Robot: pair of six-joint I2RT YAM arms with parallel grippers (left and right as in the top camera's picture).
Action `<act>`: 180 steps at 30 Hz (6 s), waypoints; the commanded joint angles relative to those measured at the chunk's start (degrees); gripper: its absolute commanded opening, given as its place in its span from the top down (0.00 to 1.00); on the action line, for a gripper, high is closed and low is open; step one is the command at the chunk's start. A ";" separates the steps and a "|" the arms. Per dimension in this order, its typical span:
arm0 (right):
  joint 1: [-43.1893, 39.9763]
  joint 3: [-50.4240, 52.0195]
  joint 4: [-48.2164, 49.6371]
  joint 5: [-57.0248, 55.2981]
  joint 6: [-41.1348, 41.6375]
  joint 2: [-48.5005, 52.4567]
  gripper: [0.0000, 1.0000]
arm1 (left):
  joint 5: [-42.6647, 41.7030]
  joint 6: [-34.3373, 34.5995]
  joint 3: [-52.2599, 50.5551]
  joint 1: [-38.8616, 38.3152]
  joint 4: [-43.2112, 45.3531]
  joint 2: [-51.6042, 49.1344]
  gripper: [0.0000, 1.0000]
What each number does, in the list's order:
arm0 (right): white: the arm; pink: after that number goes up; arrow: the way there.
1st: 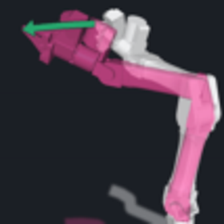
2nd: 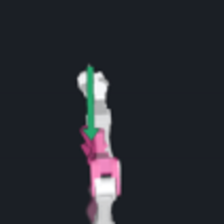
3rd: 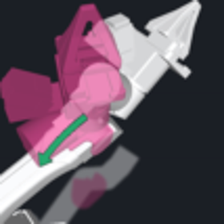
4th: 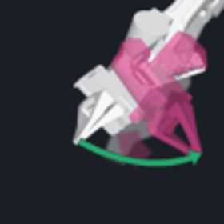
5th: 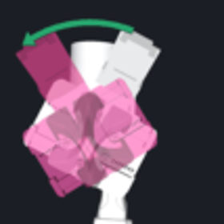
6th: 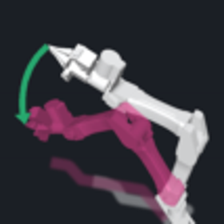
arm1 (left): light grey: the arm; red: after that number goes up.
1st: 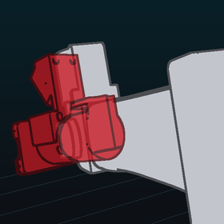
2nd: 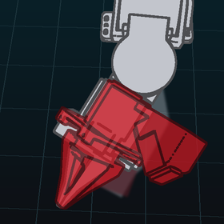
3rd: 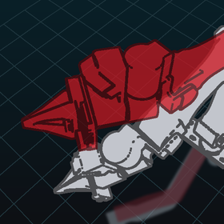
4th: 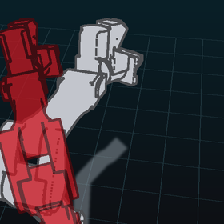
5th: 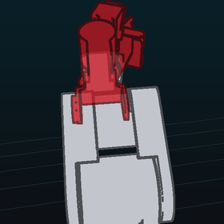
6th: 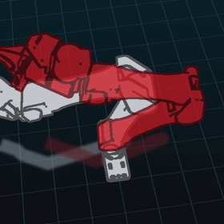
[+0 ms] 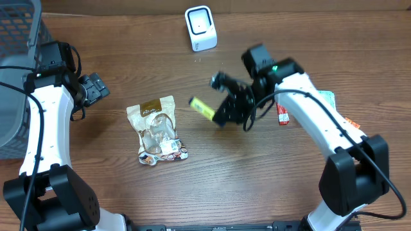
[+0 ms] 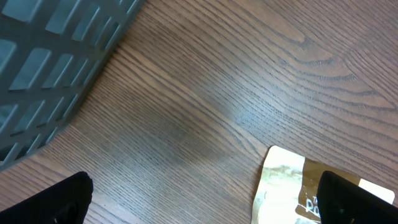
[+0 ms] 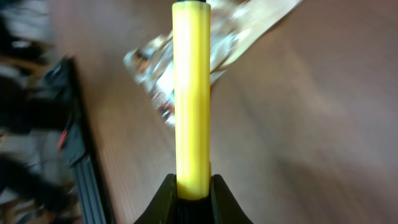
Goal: Scan the item barcode
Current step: 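Carry the highlighter up toward the white scanner, then hold the highlighter barcode in front of the scanner, then move the highlighter right and release it beside the red bar, then move the right gripper left and lower it onto the snack bag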
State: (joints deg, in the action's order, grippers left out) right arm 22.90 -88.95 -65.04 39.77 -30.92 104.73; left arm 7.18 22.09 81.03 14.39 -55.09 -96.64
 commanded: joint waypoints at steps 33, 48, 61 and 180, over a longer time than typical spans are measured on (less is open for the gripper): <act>0.63 -27.36 45.11 -54.69 -8.39 26.53 0.97 | 0.72 -0.22 0.66 0.22 0.04 0.66 0.00; 5.29 -27.34 57.48 -70.58 -20.20 36.50 0.97 | 0.72 -0.22 0.66 0.22 0.04 0.66 0.00; 5.57 -27.30 58.58 -73.75 -17.81 37.33 0.97 | 0.72 -0.22 0.66 0.22 0.04 0.66 0.00; 23.47 10.56 51.49 -33.68 45.66 8.50 0.32 | 0.72 -0.22 0.66 0.22 0.04 0.66 0.00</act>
State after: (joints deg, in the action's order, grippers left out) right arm 45.69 -77.69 -15.90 0.08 15.84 113.84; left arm 7.16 22.09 81.03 14.39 -55.09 -96.64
